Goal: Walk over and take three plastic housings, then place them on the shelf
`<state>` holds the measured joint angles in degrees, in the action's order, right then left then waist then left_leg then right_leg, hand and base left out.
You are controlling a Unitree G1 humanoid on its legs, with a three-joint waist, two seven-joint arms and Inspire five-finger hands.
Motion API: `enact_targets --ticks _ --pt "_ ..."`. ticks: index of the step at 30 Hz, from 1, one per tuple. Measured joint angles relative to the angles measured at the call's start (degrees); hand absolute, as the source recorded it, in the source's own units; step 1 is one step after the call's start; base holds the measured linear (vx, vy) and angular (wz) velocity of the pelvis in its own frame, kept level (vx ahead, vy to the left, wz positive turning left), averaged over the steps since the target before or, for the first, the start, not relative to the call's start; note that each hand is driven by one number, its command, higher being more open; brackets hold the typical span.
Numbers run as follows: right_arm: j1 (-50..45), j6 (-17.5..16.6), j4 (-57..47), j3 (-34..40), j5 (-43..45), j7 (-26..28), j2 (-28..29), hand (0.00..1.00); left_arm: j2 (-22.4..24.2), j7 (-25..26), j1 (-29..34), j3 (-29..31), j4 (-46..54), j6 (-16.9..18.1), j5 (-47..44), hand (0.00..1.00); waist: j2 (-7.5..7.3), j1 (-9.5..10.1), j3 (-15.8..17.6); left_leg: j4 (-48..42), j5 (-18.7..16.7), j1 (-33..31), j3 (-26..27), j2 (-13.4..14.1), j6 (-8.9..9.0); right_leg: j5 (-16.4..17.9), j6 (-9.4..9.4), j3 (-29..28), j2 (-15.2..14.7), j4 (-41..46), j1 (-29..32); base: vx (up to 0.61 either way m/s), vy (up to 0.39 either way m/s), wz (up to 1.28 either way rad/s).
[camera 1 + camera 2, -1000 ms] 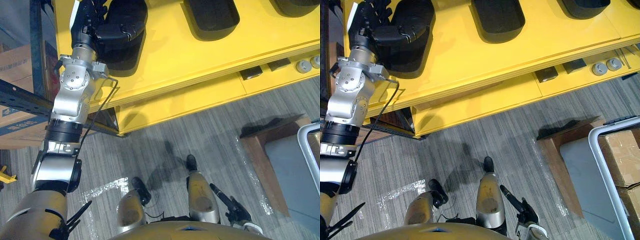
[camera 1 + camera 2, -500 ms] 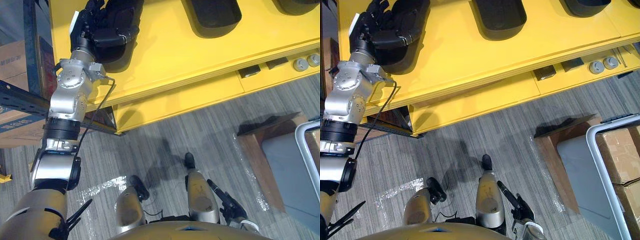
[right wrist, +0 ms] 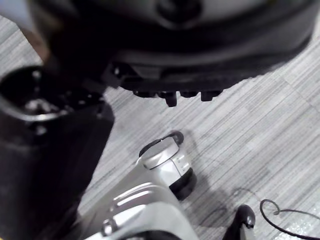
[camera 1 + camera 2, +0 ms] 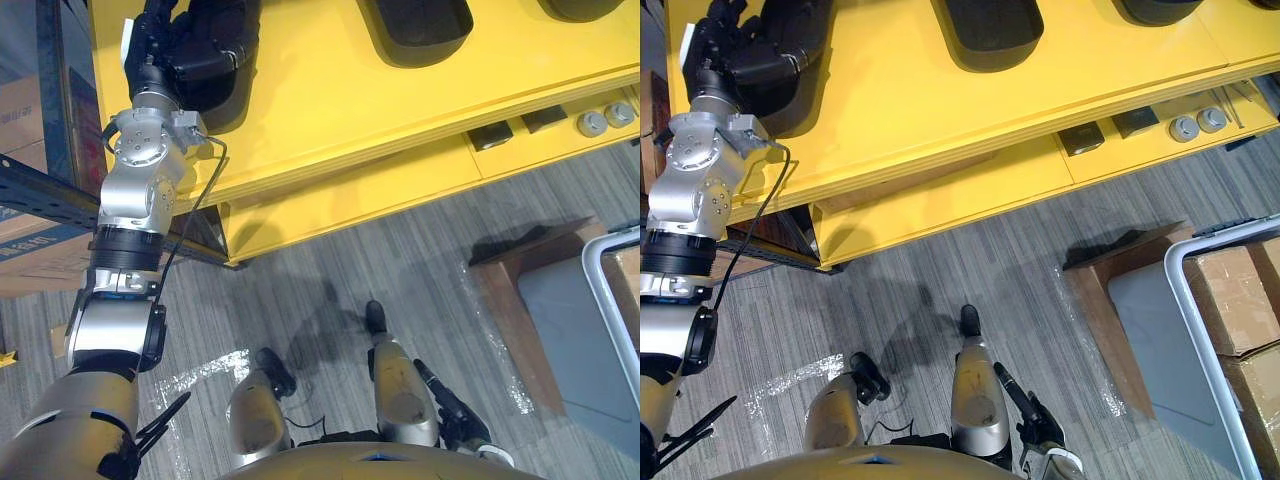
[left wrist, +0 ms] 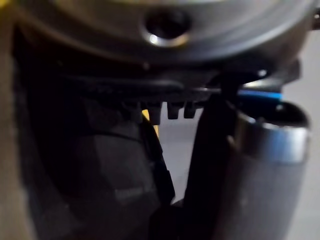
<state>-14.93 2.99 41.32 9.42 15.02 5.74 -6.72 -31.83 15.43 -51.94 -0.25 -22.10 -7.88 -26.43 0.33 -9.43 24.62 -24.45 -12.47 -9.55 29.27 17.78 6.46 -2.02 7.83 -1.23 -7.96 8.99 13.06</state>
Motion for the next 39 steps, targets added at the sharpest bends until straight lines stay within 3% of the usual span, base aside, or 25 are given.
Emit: enact_targets --ticks 7,16,21,30,34,39 --pt "-0.13 0.05 -0.67 -2.33 2.92 -0.09 0.12 1.00 1.75 10.95 -2.03 2.00 -0.44 -0.02 -0.01 1.00 -0.62 -0.07 0.34 -0.66 -0.06 -0.52 0.30 0.68 0.08 -0.06 -0.10 -0.06 0.47 0.09 0.51 0.00 0.002 -0.02" --pt "-0.17 0.11 -1.10 -4.67 5.81 -0.72 0.31 1.00 3.22 15.11 -3.56 3.05 -0.44 1.74 0.27 1.00 -1.45 -0.17 0.81 -1.59 -0.46 -1.10 0.38 1.03 0.05 -0.07 -0.11 -0.42 0.64 0.23 0.92 0.00 0.007 0.00" --pt "-0.42 -0.11 -1.08 -4.68 5.71 -0.70 0.32 1.00 5.08 12.75 -3.55 3.30 -0.48 4.29 2.16 1.00 -1.49 -0.11 0.83 -2.51 -0.55 -1.01 0.82 1.51 0.02 -0.08 -0.11 -0.68 0.80 0.25 0.84 0.01 0.021 -0.04" --pt "-2.19 -1.32 -0.50 -4.38 5.41 0.15 0.49 1.00 4.99 3.92 -3.36 1.79 0.25 4.45 2.29 1.00 -1.46 -0.26 0.81 -1.03 -0.53 3.04 1.91 1.26 0.06 -0.12 -0.19 -0.89 0.88 -0.27 -2.21 0.02 0.027 -0.04" --pt "-2.18 -1.38 0.12 -3.66 3.55 0.07 0.49 1.00 4.94 2.23 -3.02 1.09 0.31 4.44 2.33 1.00 -1.27 -0.30 0.71 0.03 -0.46 3.38 1.89 0.75 0.12 -0.12 -0.19 -0.58 0.67 -0.32 -2.32 -0.02 0.021 0.04" --pt "-2.30 -2.21 3.06 -1.57 3.24 -0.01 0.52 1.00 4.70 -0.09 2.05 0.58 2.67 4.44 2.34 1.00 -0.10 -0.59 -0.04 2.86 0.64 6.26 2.19 -0.65 0.39 -0.08 -0.22 -0.52 0.09 -0.67 -4.20 0.01 0.031 0.00"
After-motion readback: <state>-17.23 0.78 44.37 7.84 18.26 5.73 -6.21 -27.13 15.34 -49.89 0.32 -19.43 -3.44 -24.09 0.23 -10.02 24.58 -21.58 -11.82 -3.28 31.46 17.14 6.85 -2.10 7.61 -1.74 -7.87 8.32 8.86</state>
